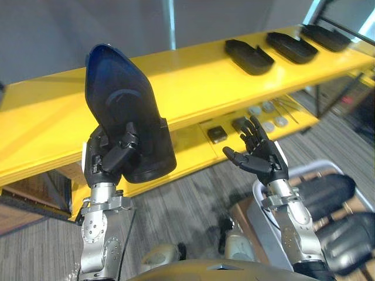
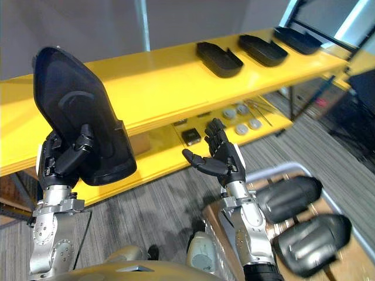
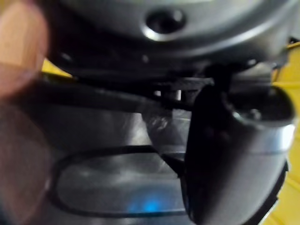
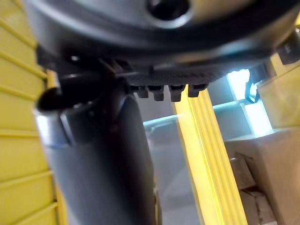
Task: Walk over and take three plastic housings, then place them on the shelf
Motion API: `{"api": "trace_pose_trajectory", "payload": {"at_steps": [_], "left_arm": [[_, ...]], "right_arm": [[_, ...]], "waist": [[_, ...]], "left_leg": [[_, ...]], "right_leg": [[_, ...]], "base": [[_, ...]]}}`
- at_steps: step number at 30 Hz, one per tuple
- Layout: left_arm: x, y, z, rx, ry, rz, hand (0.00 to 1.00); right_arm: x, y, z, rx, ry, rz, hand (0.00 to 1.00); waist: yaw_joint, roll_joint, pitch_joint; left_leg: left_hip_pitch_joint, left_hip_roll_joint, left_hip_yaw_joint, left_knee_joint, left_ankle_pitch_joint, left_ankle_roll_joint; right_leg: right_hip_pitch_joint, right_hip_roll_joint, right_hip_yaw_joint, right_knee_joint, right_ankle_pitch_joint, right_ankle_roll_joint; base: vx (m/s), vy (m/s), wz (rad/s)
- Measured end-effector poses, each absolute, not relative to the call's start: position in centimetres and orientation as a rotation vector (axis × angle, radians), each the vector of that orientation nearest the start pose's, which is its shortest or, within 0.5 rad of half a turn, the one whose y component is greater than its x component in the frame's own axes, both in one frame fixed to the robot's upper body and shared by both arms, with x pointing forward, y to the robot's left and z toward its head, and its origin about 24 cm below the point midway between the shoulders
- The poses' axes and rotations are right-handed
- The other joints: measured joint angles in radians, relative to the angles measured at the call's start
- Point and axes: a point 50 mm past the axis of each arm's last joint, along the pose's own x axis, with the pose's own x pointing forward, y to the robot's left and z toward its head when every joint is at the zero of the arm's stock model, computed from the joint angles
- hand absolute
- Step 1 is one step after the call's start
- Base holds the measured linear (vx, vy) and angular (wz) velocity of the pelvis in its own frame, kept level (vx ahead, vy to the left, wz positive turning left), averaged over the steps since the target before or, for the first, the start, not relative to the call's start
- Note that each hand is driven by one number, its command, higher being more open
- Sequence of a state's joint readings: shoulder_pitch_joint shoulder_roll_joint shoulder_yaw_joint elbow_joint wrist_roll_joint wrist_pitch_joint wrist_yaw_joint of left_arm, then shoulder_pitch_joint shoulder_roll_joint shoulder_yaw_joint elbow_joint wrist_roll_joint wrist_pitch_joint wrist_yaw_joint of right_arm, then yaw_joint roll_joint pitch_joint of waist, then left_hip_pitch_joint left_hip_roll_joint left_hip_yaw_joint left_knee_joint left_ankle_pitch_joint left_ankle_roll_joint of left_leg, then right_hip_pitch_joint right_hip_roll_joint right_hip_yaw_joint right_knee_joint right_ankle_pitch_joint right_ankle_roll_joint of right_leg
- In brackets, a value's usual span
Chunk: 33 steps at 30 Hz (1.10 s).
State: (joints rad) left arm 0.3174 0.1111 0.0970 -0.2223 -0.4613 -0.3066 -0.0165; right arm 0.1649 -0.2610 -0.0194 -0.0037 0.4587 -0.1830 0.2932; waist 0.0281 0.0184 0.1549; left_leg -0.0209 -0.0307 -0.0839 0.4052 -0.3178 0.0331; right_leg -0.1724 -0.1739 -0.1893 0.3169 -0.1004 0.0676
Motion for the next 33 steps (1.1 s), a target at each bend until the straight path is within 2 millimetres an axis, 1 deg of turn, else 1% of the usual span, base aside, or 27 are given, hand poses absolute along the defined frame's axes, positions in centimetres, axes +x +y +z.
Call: {"api": "trace_pose_trajectory", "payload": {"at_steps": [1,2,3,4,5,6,7,8,9,10,11,12,13,14,15,16,17,18,19,20,22,23,25,27,28,31,33], "left_arm": [[17.8,21.6,5.5,-0.288,-0.237,0.212,0.0],[17.7,21.4,5.2,-0.296,-0.219,0.215,0.0],[17.3,21.5,4.7,-0.308,-0.192,0.231,0.0],[17.2,21.7,4.3,-0.312,-0.18,0.245,0.0],[17.2,21.8,4.0,-0.316,-0.168,0.251,0.0],[17.3,21.6,4.0,-0.317,-0.169,0.241,0.0],[17.4,21.5,4.1,-0.318,-0.172,0.231,0.0],[17.8,21.0,4.3,-0.321,-0.18,0.206,0.0],[18.3,20.3,4.5,-0.331,-0.189,0.171,0.0],[18.6,19.9,4.6,-0.337,-0.196,0.151,0.0],[18.9,19.1,4.9,-0.349,-0.204,0.113,0.0],[19.1,18.8,5.0,-0.346,-0.21,0.095,0.0],[19.8,18.5,5.8,-0.314,-0.235,0.054,0.0],[19.9,18.4,6.0,-0.302,-0.244,0.042,0.0],[20.1,18.6,6.4,-0.274,-0.254,0.02,0.0],[20.1,18.7,6.4,-0.262,-0.253,0.012,0.0],[20.1,19.0,6.6,-0.244,-0.25,0.003,0.0],[20.2,19.3,6.8,-0.236,-0.254,-0.005,0.0],[20.2,19.9,7.4,-0.218,-0.276,-0.012,0.0],[20.2,20.1,7.7,-0.209,-0.29,-0.023,0.0],[20.4,20.0,8.1,-0.226,-0.297,-0.055,0.0],[20.4,19.5,8.6,-0.23,-0.306,-0.087,0.0],[21.2,18.3,9.1,-0.237,-0.31,-0.161,0.0],[22.1,17.3,9.7,-0.236,-0.312,-0.219,0.0],[22.8,16.8,10.3,-0.228,-0.315,-0.252,0.0],[23.9,16.1,11.3,-0.207,-0.334,-0.289,0.0],[24.7,15.8,11.7,-0.203,-0.333,-0.279,0.0]], "right_arm": [[21.7,-20.8,3.7,0.168,-0.07,0.195,1.0],[21.7,-21.3,3.8,0.177,-0.075,0.177,1.0],[21.7,-21.8,3.7,0.181,-0.07,0.165,1.0],[21.7,-22.0,3.6,0.179,-0.066,0.164,1.0],[21.7,-22.3,3.7,0.174,-0.08,0.161,1.0],[21.8,-22.8,4.3,0.162,-0.123,0.15,1.0],[22.0,-23.1,4.8,0.155,-0.15,0.141,1.0],[22.4,-23.6,5.7,0.141,-0.209,0.115,1.0],[22.7,-24.0,6.5,0.134,-0.255,0.087,1.0],[22.8,-24.1,6.7,0.131,-0.271,0.073,1.0],[23.0,-24.3,7.2,0.123,-0.297,0.045,1.0],[23.0,-24.3,7.4,0.123,-0.312,0.023,1.0],[23.0,-23.7,7.3,0.153,-0.335,-0.026,1.0],[23.0,-23.4,7.3,0.161,-0.342,-0.032,1.0],[22.9,-22.9,7.7,0.159,-0.364,-0.035,1.0],[22.8,-22.8,8.1,0.156,-0.381,-0.027,1.0],[22.6,-22.6,9.0,0.141,-0.423,-0.011,1.0],[22.4,-22.3,9.7,0.133,-0.464,0.007,1.0],[22.0,-22.1,10.9,0.125,-0.524,0.024,1.0],[21.7,-22.1,11.9,0.102,-0.574,0.039,1.0],[21.5,-22.3,12.7,0.081,-0.608,0.043,1.0],[21.4,-22.4,12.9,0.077,-0.618,0.038,1.0],[21.2,-22.8,12.5,0.079,-0.586,0.016,1.0],[21.0,-22.8,11.9,0.082,-0.547,0.015,1.0],[20.9,-22.8,11.5,0.082,-0.521,0.017,1.0],[20.6,-23.0,10.9,0.083,-0.475,0.015,1.0],[20.4,-23.0,10.4,0.083,-0.446,0.022,1.0]], "waist": [[-0.003,0.029,-0.004],[-0.008,0.052,0.009],[0.0,0.067,0.015],[0.007,0.057,0.02],[0.017,0.058,0.014],[0.015,0.043,0.019],[0.012,0.043,0.018],[-0.003,0.05,0.015],[-0.012,0.06,0.009],[-0.009,0.066,0.005],[-0.009,0.092,-0.011],[-0.011,0.095,-0.02],[-0.034,0.041,-0.012],[-0.035,0.028,-0.007],[-0.036,0.009,0.0],[-0.036,0.006,-0.001],[-0.037,0.013,0.002],[-0.037,0.013,0.002],[-0.037,-0.006,-0.007],[-0.04,-0.01,-0.011],[-0.048,-0.001,-0.017],[-0.062,0.004,-0.019],[-0.065,0.006,-0.019],[-0.077,0.006,-0.02],[-0.096,0.003,-0.021],[-0.123,0.003,-0.022],[-0.128,0.002,-0.023]], "left_leg": [[-0.044,0.06,0.069,0.155,-0.008,-0.016],[-0.091,0.104,0.118,0.304,0.014,-0.028],[-0.148,0.17,0.176,0.479,0.097,-0.049],[-0.171,0.202,0.212,0.537,0.107,-0.051],[-0.182,0.255,0.283,0.533,0.084,-0.045],[-0.187,0.288,0.33,0.449,0.072,-0.047],[-0.195,0.296,0.336,0.383,0.073,-0.054],[-0.203,0.3,0.333,0.228,0.096,-0.094],[-0.186,0.288,0.323,0.05,0.16,-0.119],[-0.17,0.282,0.324,-0.028,0.21,-0.117],[-0.138,0.28,0.327,-0.145,0.367,-0.109],[-0.116,0.272,0.332,-0.173,0.352,-0.128],[-0.081,0.212,0.337,-0.22,0.355,-0.121],[-0.067,0.199,0.341,-0.233,0.352,-0.115],[-0.04,0.182,0.355,-0.252,0.345,-0.104],[-0.029,0.178,0.36,-0.259,0.341,-0.098],[0.003,0.183,0.363,-0.284,0.339,-0.096],[0.025,0.184,0.369,-0.306,0.34,-0.095],[0.035,0.171,0.381,-0.319,0.34,-0.097],[0.044,0.165,0.385,-0.324,0.336,-0.105],[0.048,0.166,0.396,-0.331,0.335,-0.111],[0.054,0.168,0.411,-0.347,0.339,-0.117],[0.083,0.171,0.437,-0.374,0.344,-0.125],[0.104,0.176,0.468,-0.394,0.348,-0.13],[0.107,0.176,0.483,-0.397,0.348,-0.13],[0.119,0.176,0.526,-0.418,0.351,-0.129],[0.132,0.173,0.547,-0.433,0.359,-0.129]], "right_leg": [[0.043,0.024,-0.042,-0.011,0.011,-0.015],[0.092,0.043,-0.074,-0.015,0.002,-0.03],[0.166,0.068,-0.097,-0.056,-0.007,-0.037],[0.202,0.07,-0.104,-0.082,-0.003,-0.034],[0.26,0.067,-0.114,-0.133,0.004,-0.03],[0.3,0.051,-0.123,-0.176,0.008,-0.024],[0.315,0.043,-0.128,-0.191,0.013,-0.017],[0.319,0.025,-0.136,-0.199,0.017,-0.01],[0.32,0.008,-0.138,-0.198,0.018,-0.007],[0.32,0.001,-0.136,-0.197,0.019,-0.004],[0.321,0.002,-0.134,-0.193,0.022,0.016],[0.323,-0.001,-0.134,-0.186,0.012,0.036],[0.327,-0.063,-0.137,-0.159,0.003,0.051],[0.328,-0.076,-0.137,-0.149,0.008,0.059],[0.328,-0.096,-0.137,-0.128,0.023,0.083],[0.325,-0.103,-0.137,-0.109,0.032,0.097],[0.304,-0.107,-0.128,-0.067,0.02,0.106],[0.302,-0.098,-0.121,-0.102,0.005,0.102],[0.289,-0.086,-0.121,-0.169,0.053,0.098],[0.292,-0.087,-0.154,-0.181,0.055,0.092],[0.299,-0.081,-0.146,-0.196,0.056,0.093],[0.295,-0.077,-0.141,-0.2,0.056,0.093],[0.295,-0.071,-0.12,-0.206,0.059,0.089],[0.293,-0.062,-0.102,-0.22,0.074,0.08],[0.288,-0.061,-0.091,-0.232,0.087,0.079],[0.271,-0.059,-0.059,-0.25,0.103,0.078],[0.262,-0.059,-0.048,-0.251,0.103,0.078]], "base": [[0.39,-0.22,0.86],[0.48,-0.216,0.87],[0.3,-0.15,0.48],[0.46,-0.171,0.12],[0.37,-0.113,0.03],[0.37,-0.092,0.09],[0.3,-0.02,0.23],[0.42,0.087,0.22],[0.4,0.142,0.1],[0.36,0.258,-0.14],[0.25,0.236,-0.23],[0.35,0.323,-0.01],[0.27,0.246,0.14],[0.28,0.248,0.14],[0.16,0.144,-0.04],[0.17,0.153,-0.08],[0.11,0.098,-0.06],[0.09,0.078,-0.1],[0.06,-0.024,-0.12],[0.06,-0.05,-0.14],[0.06,-0.038,-0.15],[0.03,-0.007,-0.28],[0.0,-0.002,-0.39],[-0.03,0.012,-0.42],[-0.03,0.022,-0.36],[-0.05,0.036,-0.43],[-0.05,0.017,-0.27]]}}
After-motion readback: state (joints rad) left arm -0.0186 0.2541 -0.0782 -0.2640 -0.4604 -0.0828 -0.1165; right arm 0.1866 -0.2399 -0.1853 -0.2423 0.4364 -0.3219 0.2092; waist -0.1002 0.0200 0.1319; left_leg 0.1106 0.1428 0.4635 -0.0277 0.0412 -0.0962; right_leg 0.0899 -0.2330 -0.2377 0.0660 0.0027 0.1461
